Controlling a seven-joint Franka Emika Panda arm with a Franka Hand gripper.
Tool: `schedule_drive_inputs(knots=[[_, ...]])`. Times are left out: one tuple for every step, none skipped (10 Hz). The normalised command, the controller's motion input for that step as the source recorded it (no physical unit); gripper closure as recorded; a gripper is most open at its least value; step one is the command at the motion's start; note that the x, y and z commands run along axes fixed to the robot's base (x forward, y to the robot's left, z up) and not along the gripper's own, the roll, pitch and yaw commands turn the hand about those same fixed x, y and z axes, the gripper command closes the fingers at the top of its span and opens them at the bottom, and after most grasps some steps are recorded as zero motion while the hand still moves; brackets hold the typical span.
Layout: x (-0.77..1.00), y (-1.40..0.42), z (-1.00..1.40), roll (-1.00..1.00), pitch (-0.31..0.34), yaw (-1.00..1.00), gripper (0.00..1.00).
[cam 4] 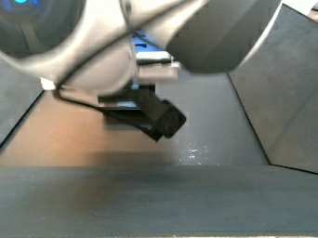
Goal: Pick up the oval object. Move up. Place the oval object on the fixture. Regrasp the oval object. Move to above the board. Insert the oval object.
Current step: Regrasp the oval object.
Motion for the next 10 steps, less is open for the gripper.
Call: schedule_drive_inputs(knots=[[-0.03,0.0,0.85,0.05,0.091,-0.03,0.0],[-0.03,0.0,0.74,0.05,0.091,-0.04,0.0],[-0.03,0.0,0.5,0.05,0.075,-0.05,0.0],[-0.03,0.0,0.32,0.04,0.066,-0.05,0.0],[-0.08,-0.97,1.0,1.0,0.058,0.0,0.0],[-0.08,-1.0,0.95,1.0,0.055,0.0,0.0],[-0.11,-1.0,0.91,1.0,0.04,0.0,0.0],[-0.14,-1.0,0.86,1.0,0.031,0.0,0.0],[-0.14,-0.97,0.79,1.0,0.027,0.0,0.0],[-0.09,-0.71,0.44,1.0,0.022,0.0,0.0]])
